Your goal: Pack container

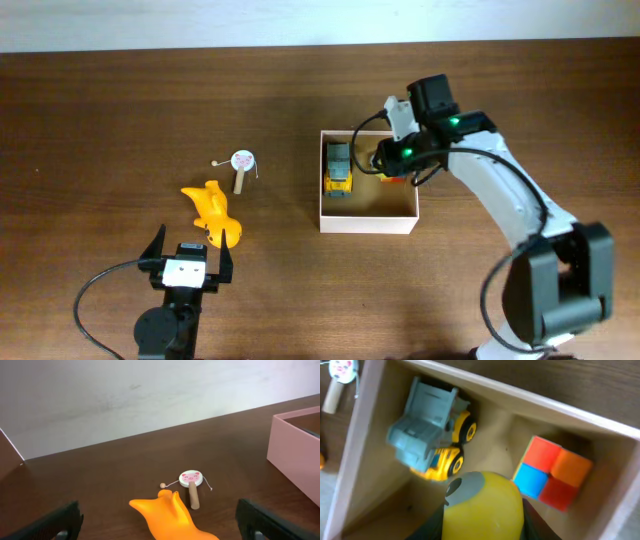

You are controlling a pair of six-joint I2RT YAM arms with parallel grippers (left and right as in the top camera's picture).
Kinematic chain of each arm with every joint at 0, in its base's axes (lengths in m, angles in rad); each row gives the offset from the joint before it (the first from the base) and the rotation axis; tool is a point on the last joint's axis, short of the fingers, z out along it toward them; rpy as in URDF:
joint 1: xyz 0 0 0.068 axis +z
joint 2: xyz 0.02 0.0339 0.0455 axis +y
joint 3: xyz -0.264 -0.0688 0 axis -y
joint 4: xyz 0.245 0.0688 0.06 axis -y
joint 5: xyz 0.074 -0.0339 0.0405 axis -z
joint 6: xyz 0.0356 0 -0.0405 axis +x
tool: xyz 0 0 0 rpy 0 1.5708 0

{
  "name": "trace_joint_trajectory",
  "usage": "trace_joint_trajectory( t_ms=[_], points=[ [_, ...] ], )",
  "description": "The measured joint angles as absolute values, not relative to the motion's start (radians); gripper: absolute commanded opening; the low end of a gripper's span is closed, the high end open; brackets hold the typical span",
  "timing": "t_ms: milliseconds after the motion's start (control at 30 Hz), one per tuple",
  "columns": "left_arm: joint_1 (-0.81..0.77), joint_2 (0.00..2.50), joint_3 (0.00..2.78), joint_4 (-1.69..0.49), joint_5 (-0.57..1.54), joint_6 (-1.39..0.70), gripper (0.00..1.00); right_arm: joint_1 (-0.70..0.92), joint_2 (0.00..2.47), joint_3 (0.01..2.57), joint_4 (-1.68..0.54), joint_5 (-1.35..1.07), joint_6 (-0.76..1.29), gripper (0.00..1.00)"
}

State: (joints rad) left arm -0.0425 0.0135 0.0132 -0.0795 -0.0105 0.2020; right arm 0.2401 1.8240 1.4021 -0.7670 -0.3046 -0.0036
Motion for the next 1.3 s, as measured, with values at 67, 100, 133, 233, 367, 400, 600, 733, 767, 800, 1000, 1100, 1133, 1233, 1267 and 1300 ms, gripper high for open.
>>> trace_joint_trajectory(
  t_ms=[67, 100, 133, 233, 367, 400, 600, 733, 767, 800, 1000, 1100, 1133, 1233, 1267, 1300],
  points=[
    [-0.043, 0.014, 0.013, -0.080, -0.010, 0.202, 0.99, 0.251, 1.843, 1.402, -0.747, -0.305, -0.004, 0.34],
    [-0.043, 0.014, 0.013, -0.080, -0.010, 0.202, 0.99, 0.257, 1.850, 1.402, -0.734, -0.305, -0.002, 0.38],
    [-0.043, 0.014, 0.013, -0.080, -0.010, 0.202, 0.99, 0.263, 1.856, 1.402, -0.723, -0.305, -0.001, 0.50],
    [-0.043, 0.014, 0.013, -0.080, -0.010, 0.202, 0.99, 0.279, 1.878, 1.402, -0.702, -0.305, 0.002, 0.77],
    [-0.043, 0.014, 0.013, -0.080, -0.010, 0.202, 0.99, 0.284, 1.894, 1.402, -0.701, -0.305, 0.001, 0.80],
    [-0.043, 0.014, 0.013, -0.080, -0.010, 0.202, 0.99, 0.284, 1.894, 1.402, -0.701, -0.305, 0.000, 0.81],
    [-0.043, 0.014, 0.013, -0.080, -0.010, 0.202, 0.99, 0.284, 1.894, 1.405, -0.729, -0.305, 0.000, 0.88],
    [-0.043, 0.014, 0.013, -0.080, -0.010, 0.202, 0.99, 0.284, 1.893, 1.457, -0.836, -0.305, 0.001, 0.95],
    [-0.043, 0.014, 0.013, -0.080, -0.010, 0.202, 0.99, 0.281, 1.893, 1.480, -0.861, -0.305, 0.000, 0.95],
    [-0.043, 0.014, 0.013, -0.080, -0.010, 0.202, 0.99, 0.279, 1.893, 1.509, -0.897, -0.305, 0.000, 0.96],
    [-0.043, 0.014, 0.013, -0.080, -0.010, 0.202, 0.99, 0.192, 1.780, 1.703, -1.068, -0.294, 0.007, 0.99],
    [-0.043, 0.014, 0.013, -0.080, -0.010, 0.202, 0.99, 0.098, 1.688, 1.758, -1.126, -0.167, 0.103, 0.99],
    [-0.043, 0.014, 0.013, -0.080, -0.010, 0.202, 0.99, 0.068, 1.671, 1.765, -1.152, -0.112, 0.139, 0.99],
    [-0.043, 0.014, 0.013, -0.080, -0.010, 0.202, 0.99, -0.020, 1.655, 1.766, -1.212, 0.034, 0.235, 0.99],
    [-0.043, 0.014, 0.013, -0.080, -0.010, 0.202, 0.99, -0.047, 1.663, 1.765, -1.219, 0.070, 0.259, 0.99],
    [-0.043, 0.014, 0.013, -0.080, -0.010, 0.202, 0.99, -0.064, 1.671, 1.762, -1.221, 0.094, 0.274, 0.99]
  ],
)
